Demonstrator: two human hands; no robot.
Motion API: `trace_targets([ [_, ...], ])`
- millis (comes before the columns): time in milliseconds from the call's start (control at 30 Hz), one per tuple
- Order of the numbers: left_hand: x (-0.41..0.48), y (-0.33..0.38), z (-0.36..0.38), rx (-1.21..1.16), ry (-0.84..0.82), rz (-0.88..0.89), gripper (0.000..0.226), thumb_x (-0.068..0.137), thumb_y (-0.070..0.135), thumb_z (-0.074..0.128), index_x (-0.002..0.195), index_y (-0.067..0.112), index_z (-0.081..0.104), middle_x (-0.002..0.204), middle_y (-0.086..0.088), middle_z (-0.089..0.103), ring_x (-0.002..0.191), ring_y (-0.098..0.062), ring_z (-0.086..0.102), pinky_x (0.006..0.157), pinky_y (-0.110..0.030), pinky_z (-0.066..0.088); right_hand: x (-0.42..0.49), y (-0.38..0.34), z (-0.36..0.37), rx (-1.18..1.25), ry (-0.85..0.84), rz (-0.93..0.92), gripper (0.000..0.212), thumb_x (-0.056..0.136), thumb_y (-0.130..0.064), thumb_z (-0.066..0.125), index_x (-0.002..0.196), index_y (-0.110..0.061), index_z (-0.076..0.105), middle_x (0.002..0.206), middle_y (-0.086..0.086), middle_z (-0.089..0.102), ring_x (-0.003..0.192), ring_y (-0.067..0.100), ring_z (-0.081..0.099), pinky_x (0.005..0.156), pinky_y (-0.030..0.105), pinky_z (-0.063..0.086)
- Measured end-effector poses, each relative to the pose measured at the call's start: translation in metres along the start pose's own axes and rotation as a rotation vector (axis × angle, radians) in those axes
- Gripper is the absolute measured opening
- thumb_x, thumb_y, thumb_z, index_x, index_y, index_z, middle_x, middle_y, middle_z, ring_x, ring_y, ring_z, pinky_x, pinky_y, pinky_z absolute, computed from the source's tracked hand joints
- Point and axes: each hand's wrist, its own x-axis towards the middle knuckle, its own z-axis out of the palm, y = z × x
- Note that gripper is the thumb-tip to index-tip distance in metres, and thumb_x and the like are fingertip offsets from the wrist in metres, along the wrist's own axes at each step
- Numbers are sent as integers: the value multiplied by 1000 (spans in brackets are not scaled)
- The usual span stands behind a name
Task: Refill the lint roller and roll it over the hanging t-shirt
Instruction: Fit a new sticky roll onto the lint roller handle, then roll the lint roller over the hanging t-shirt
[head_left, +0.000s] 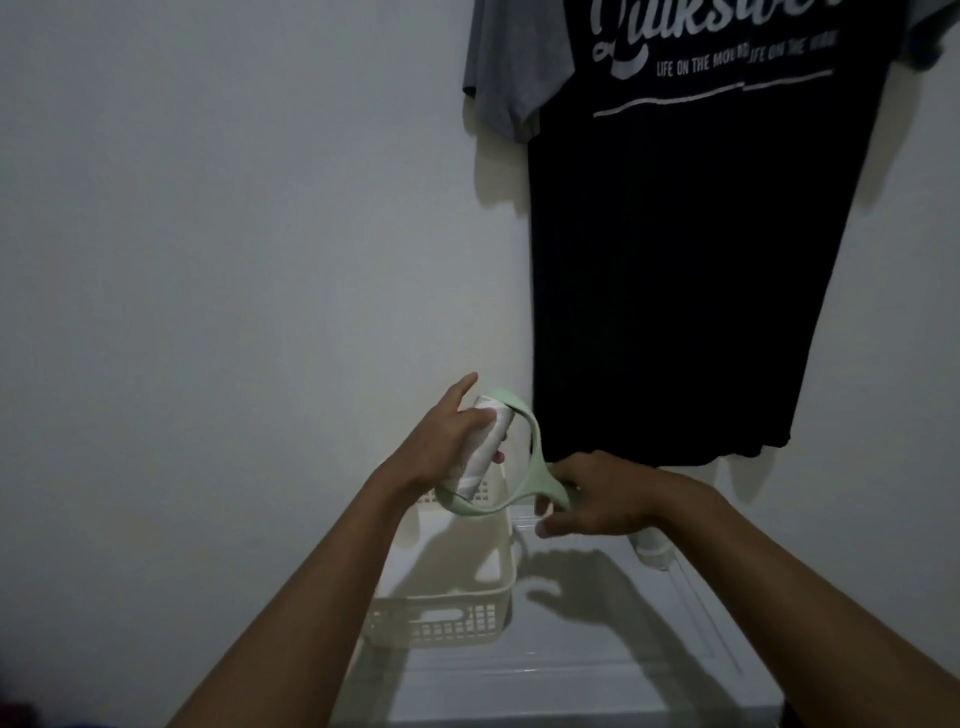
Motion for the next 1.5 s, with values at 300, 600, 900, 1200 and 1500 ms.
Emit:
trace_targets([
  [300,7,2,-2,571,-6,-44,75,100,55,49,164,32,17,169,-1,28,154,-25,30,121,-40,26,-8,6,4,-318,354,15,34,96,-62,43,91,-31,55,84,-4,64,76,22,64,65,34,47],
  [600,41,123,-4,705,137,266,71,103,58,39,163,25,22,172,1,21,158,-18,17,123,-34,13,-24,-7,-123,-232,790,81,37,95,-62,41,80,-29,49,73,-3,61,63,22,61,58,37,49],
  [900,102,282,17,928,331,548,95,82,78,29,161,26,27,171,-12,18,158,-33,13,123,-59,20,-30,-29,-284,23,1215,131,39,99,-52,44,79,-20,55,72,0,60,58,19,57,51,28,32],
  [1200,169,373,24,1118,510,603,77,97,64,40,162,31,17,174,-8,1,159,-36,-4,122,-63,12,-12,-30,-391,152,1389,174,41,99,-49,44,94,-12,62,81,2,61,66,18,58,53,29,35],
  [1500,205,381,36,1138,548,640,76,97,59,44,163,30,17,173,-9,-9,157,-40,-15,124,-63,3,26,-21,-416,180,1412,178,43,103,-47,39,107,-10,59,83,2,56,68,18,54,57,30,34],
])
